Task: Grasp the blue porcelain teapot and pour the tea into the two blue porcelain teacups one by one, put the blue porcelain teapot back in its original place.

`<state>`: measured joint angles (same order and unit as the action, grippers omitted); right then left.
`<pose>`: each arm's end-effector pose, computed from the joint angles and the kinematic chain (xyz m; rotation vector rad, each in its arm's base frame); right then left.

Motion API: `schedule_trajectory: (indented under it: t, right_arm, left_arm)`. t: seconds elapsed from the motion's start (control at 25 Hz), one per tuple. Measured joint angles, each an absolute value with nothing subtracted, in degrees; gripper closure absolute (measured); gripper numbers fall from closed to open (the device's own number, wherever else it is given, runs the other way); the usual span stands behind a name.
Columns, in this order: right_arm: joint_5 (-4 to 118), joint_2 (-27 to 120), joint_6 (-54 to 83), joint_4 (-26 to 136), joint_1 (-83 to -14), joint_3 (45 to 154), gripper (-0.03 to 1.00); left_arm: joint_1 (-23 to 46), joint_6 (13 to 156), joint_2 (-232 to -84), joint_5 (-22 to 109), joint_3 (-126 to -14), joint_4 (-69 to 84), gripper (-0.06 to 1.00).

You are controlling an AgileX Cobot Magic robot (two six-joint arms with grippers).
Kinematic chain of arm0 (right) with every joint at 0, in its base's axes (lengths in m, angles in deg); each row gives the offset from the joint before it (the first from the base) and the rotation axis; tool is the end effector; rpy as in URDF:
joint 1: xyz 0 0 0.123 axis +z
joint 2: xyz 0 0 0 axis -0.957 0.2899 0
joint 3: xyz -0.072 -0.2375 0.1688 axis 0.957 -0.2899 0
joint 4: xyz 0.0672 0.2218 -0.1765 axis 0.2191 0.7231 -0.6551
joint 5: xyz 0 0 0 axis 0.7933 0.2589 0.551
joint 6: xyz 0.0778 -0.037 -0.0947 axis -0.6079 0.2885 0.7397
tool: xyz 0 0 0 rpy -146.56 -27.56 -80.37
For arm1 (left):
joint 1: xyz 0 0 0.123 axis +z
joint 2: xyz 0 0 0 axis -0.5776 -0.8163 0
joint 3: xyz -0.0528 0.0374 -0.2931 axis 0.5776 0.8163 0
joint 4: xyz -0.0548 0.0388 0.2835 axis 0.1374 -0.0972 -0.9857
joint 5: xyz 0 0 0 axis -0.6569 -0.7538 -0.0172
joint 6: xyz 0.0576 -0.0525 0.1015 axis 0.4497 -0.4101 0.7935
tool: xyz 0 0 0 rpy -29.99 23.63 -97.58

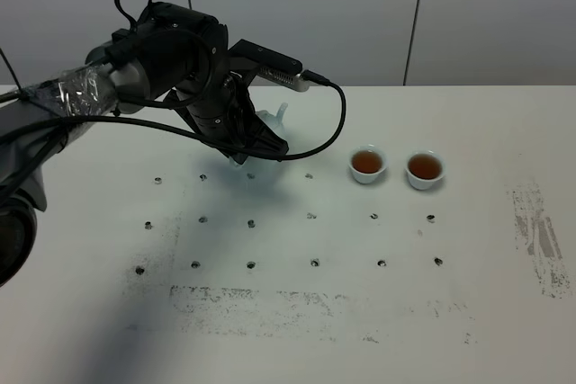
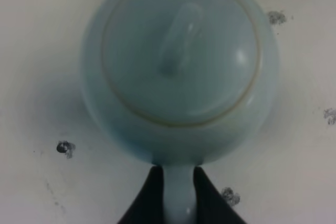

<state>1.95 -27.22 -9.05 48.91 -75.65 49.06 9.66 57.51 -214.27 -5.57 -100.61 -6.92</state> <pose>0.0411 0.0025 0.2817 0.0531 2.0678 0.0236 0.5020 -0.2386 0.1590 0.7809 2.6222 -0.0684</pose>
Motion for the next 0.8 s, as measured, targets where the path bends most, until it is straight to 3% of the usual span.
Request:
schedule_trajectory:
  t: [0.8]
  right_arm:
    - [1.95, -27.22, -9.05, 48.91, -75.65, 49.06, 0.73]
  left_arm:
    - [10.63, 57.05, -211.92, 6.19, -90.76, -6.9, 0.83]
